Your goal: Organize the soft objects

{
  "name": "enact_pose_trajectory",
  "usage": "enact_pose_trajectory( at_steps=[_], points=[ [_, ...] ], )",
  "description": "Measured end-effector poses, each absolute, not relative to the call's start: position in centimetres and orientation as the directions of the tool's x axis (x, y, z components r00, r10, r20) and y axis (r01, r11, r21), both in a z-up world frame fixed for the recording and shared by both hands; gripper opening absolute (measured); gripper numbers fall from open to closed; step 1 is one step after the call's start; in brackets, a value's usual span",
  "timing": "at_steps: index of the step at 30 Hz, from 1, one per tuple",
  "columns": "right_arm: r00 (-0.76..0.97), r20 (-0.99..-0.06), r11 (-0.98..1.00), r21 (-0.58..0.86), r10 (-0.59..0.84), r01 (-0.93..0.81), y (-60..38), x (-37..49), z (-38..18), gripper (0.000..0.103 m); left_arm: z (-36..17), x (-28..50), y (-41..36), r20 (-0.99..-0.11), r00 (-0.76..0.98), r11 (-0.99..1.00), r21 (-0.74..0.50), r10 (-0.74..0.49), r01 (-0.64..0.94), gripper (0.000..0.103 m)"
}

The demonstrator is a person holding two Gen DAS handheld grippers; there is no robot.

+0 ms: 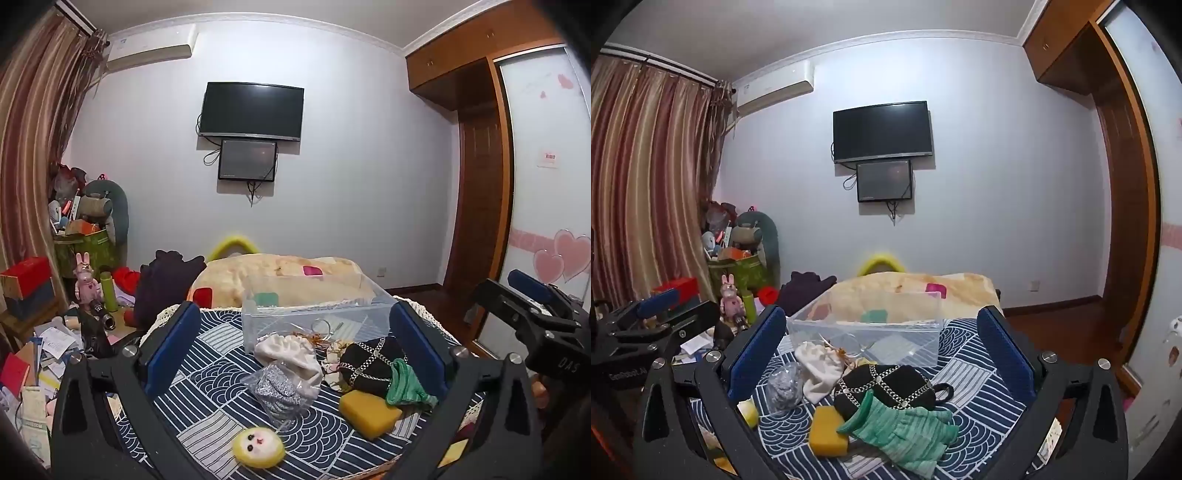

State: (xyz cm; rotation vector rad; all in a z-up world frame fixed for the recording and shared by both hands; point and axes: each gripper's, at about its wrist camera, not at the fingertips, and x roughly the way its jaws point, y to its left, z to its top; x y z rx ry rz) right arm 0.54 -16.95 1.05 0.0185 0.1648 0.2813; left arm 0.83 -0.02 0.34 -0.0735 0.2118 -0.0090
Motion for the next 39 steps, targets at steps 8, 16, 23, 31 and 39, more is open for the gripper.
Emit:
enact_pose_trajectory(
  at_steps=[8, 16, 23, 31, 39],
  points=[
    [0.942, -0.165, 0.956, 0.049, 0.292, -0.288, -17.2, 1.1, 1.0, 0.103, -0.3, -0.2, 0.3, -0.192, 0.981, 0.998, -0.067, -0.009, -0.004, 0.103],
    [0.941, -0.163, 0.955, 0.063, 0.296, -0.29, -17.3, 1.2, 1.2, 0.103, -0.3, -0.2, 0.2, -0.19, 0.982, 0.998, -0.064, -0.005, -0.007, 0.103],
    [0.941, -0.162, 0.955, 0.068, 0.297, -0.289, -17.5, 1.2, 1.0, 0.103, -0.3, -0.2, 0.2, -0.19, 0.982, 0.998, -0.065, -0.006, -0.007, 0.103],
    [0.94, -0.163, 0.953, 0.076, 0.301, -0.292, -17.5, 1.2, 1.0, 0.103, -0.3, -0.3, 0.2, -0.191, 0.982, 0.998, -0.065, -0.009, -0.003, 0.103],
    [0.937, -0.165, 0.951, 0.082, 0.307, -0.297, -17.4, 1.3, 0.6, 0.103, -0.3, -0.4, 0.1, -0.193, 0.981, 0.998, -0.067, -0.016, 0.003, 0.103]
  ],
)
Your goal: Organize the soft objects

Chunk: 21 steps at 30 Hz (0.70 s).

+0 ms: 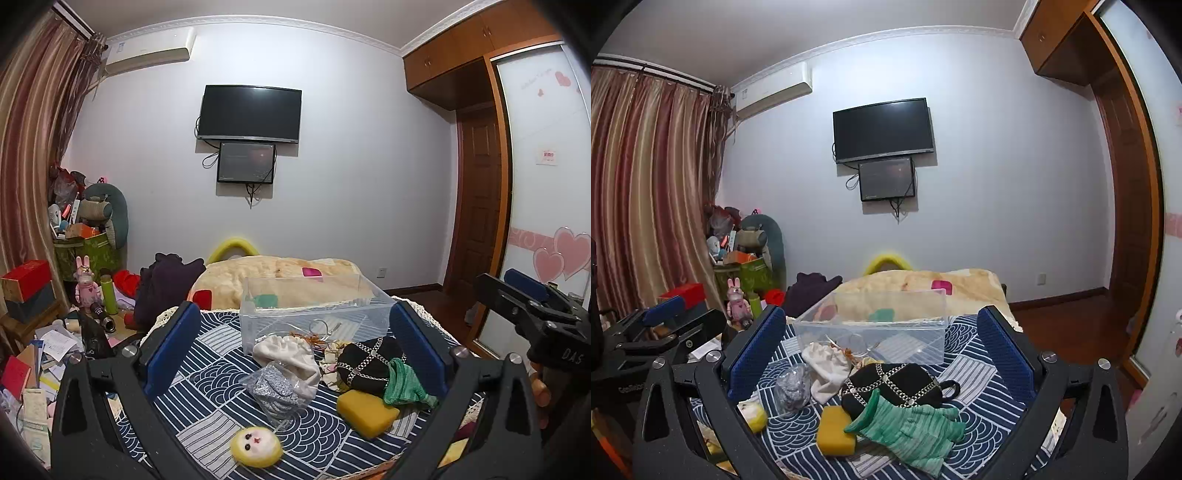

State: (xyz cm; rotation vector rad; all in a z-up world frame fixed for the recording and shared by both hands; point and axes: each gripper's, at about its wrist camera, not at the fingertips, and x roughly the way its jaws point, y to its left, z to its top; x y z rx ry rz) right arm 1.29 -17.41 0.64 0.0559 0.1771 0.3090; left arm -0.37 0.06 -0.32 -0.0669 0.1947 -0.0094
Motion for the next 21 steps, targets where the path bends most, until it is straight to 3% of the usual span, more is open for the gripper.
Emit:
enact_pose_trajectory(
  at_steps=[21],
  points=[
    [0.932, -0.166, 0.946, 0.088, 0.322, -0.312, -17.42, 1.43, 0.47, 0.103, -0.17, -0.38, -0.11, -0.197, 0.98, 0.997, -0.072, -0.021, 0.007, 0.103]
  ],
)
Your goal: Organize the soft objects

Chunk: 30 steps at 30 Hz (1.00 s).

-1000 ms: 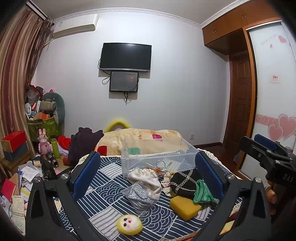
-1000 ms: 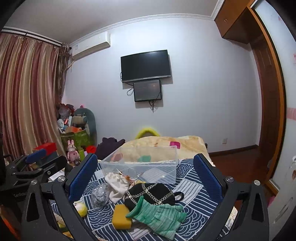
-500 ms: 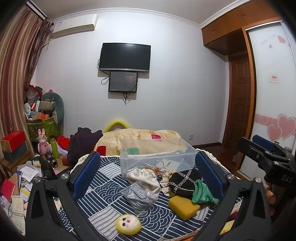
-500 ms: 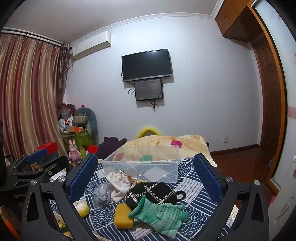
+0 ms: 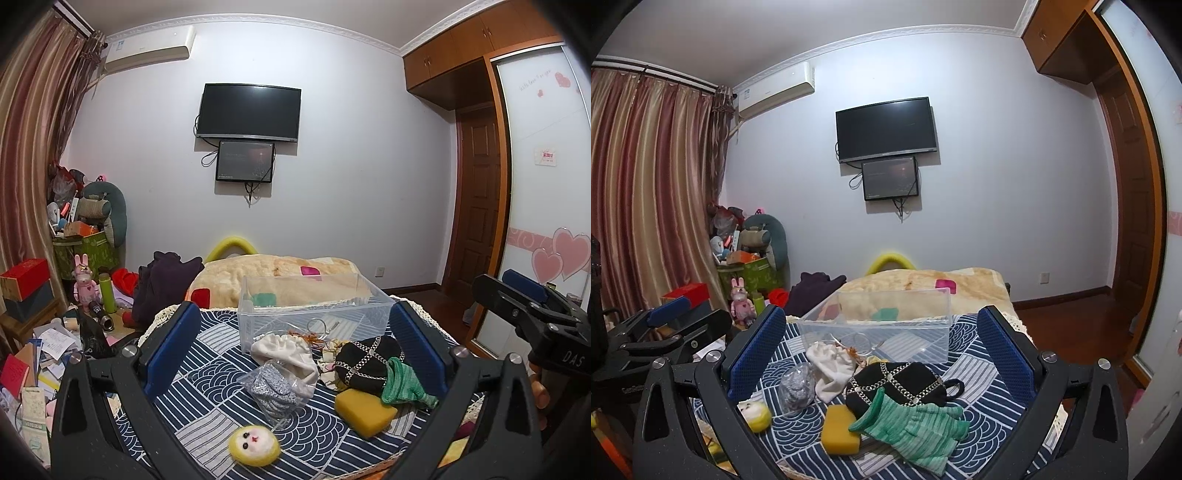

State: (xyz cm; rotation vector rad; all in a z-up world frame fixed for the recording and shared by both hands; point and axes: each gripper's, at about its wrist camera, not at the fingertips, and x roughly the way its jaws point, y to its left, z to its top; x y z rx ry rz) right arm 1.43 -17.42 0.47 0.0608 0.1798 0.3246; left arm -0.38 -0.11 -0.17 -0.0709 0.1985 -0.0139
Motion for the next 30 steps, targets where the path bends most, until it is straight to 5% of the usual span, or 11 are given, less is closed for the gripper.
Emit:
enact_pose_trajectory(
  at_steps=[22, 25, 30],
  points=[
    [0.911, -0.196, 0.931, 0.082, 0.364, -0.355, -17.2, 2.0, -0.8, 0.103, -1.0, -0.1, 0.1, -0.219, 0.975, 0.998, -0.064, -0.03, 0.017, 0.103],
    [0.891, -0.236, 0.921, 0.087, 0.389, -0.379, -16.8, 2.4, -1.7, 0.095, -2.0, 0.3, 0.3, -0.256, 0.967, 0.998, -0.065, -0.016, -0.001, 0.088],
    [0.835, -0.35, 0.903, 0.105, 0.425, -0.416, -15.9, 3.7, -3.9, 0.079, -4.6, 1.4, 0.7, -0.371, 0.928, 0.998, -0.059, -0.025, 0.004, 0.082]
  ],
)
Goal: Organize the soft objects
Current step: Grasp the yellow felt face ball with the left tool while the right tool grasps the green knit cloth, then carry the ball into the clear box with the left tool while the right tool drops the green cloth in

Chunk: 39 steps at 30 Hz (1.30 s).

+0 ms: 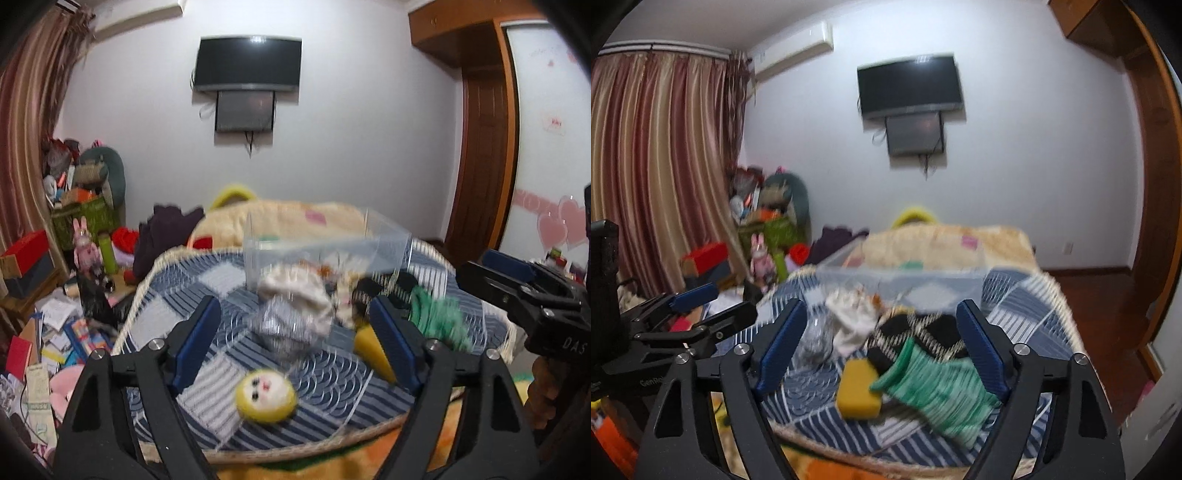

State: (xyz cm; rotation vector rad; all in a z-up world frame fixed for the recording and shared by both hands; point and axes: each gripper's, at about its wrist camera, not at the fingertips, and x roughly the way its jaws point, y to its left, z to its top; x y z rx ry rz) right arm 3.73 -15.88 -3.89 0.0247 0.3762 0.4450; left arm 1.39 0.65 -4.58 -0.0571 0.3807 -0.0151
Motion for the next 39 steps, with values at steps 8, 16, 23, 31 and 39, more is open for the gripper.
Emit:
enact_pose_trajectory(
  at_steps=[8, 16, 23, 31, 39],
  points=[
    [0.764, -0.475, 0.893, 0.125, 0.437, -0.433, -15.1, 4.8, -6.9, 0.058, -9.1, 2.4, 1.5, -0.519, 0.854, 0.998, -0.065, -0.026, -0.009, 0.079],
    [0.769, -0.549, 0.943, 0.141, 0.327, -0.3, -17.3, 6.8, -7.7, 0.058, -12.2, 3.5, 3.1, -0.603, 0.798, 0.993, -0.108, -0.028, -0.046, 0.061],
    [0.707, -0.631, 0.946, 0.178, 0.32, -0.269, -18.1, 8.1, -9.9, 0.056, -13.4, 4.5, 3.8, -0.646, 0.759, 0.985, -0.166, -0.078, -0.04, 0.047],
    [0.708, -0.643, 0.949, 0.108, 0.293, -0.295, -17.1, 8.0, -10.3, 0.023, -12.4, 4.2, 3.9, -0.625, 0.779, 0.985, -0.163, -0.061, -0.054, 0.047],
    [0.744, -0.593, 0.95, 0.15, 0.308, -0.273, -18.4, 7.5, -8.4, 0.012, -9.8, 3.4, 5.1, -0.564, 0.824, 0.981, -0.183, -0.049, -0.067, 0.047]
  ],
)
